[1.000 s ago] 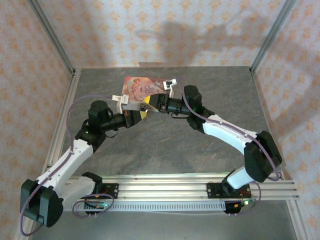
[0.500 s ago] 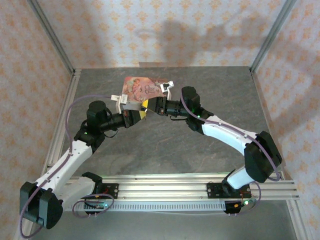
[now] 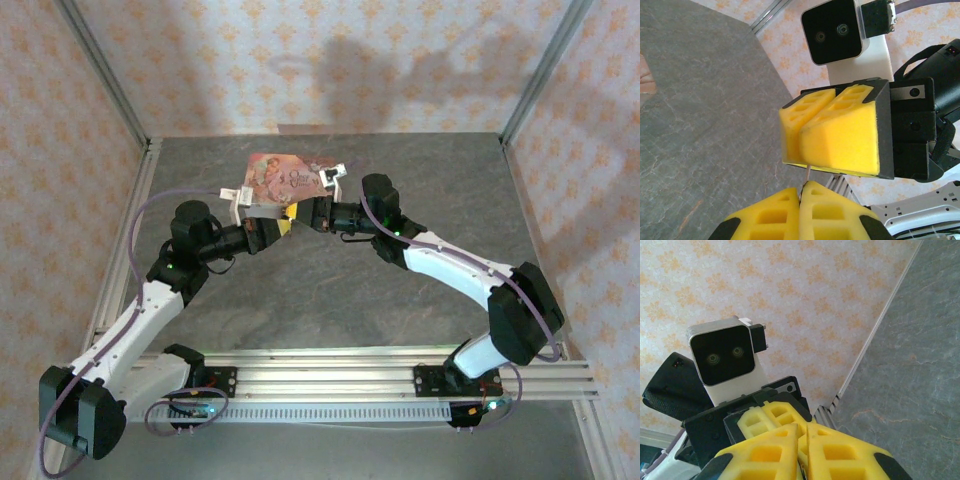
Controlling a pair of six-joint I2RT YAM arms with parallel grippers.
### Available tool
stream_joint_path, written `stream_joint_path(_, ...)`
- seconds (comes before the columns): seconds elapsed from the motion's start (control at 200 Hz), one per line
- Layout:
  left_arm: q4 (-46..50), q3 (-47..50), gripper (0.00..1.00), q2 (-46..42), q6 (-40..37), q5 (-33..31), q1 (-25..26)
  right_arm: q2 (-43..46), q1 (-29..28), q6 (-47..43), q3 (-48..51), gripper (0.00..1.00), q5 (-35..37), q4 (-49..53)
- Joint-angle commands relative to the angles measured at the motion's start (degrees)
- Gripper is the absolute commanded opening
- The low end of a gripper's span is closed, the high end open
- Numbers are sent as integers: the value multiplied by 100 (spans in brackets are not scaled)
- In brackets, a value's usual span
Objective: Unlock a padlock with a key
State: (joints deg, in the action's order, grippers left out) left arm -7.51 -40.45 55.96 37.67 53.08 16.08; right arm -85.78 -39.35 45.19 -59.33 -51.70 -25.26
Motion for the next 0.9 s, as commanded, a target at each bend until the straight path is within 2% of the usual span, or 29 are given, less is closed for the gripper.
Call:
stream_joint_path(0.0, -202, -209, 0, -99, 74, -64, -52, -45, -29, -71, 94, 13, -155, -180)
stream_joint_path(0.14, -237, -212, 0, -88, 96, -113, -60, -39, -29, -64, 114, 10, -173, -215)
stream_joint_path(0.255, -274, -220, 0, -62, 127, -116, -61, -47, -37, -63, 123, 0, -200, -267)
stream_joint_path(0.43, 51, -261, 0, -90, -54, -159, -60, -41, -38, -263, 90, 0, -201, -284)
stream_joint_path(0.475, 199, -255, 11, -110, -120, -164, -64, -32, -33, -380, 27, 0, -200, -189)
stream_joint_path(0.525, 334, -260, 31, -129, -183, -125, -78, -35, -29, -538, -60, 0, -191, -7)
stream_joint_path(0.585, 408, -220, 42, -180, -191, -80, -116, -31, -21, -712, -151, 0, -194, 185)
stream_joint_path(0.696, 219, -34, 46, -313, -54, 50, -253, -67, 14, -894, -283, 0, -284, 379)
stream_joint_path(0.891, -371, 207, 45, -334, 329, 390, -439, -122, 50, -940, -369, 0, -415, 378)
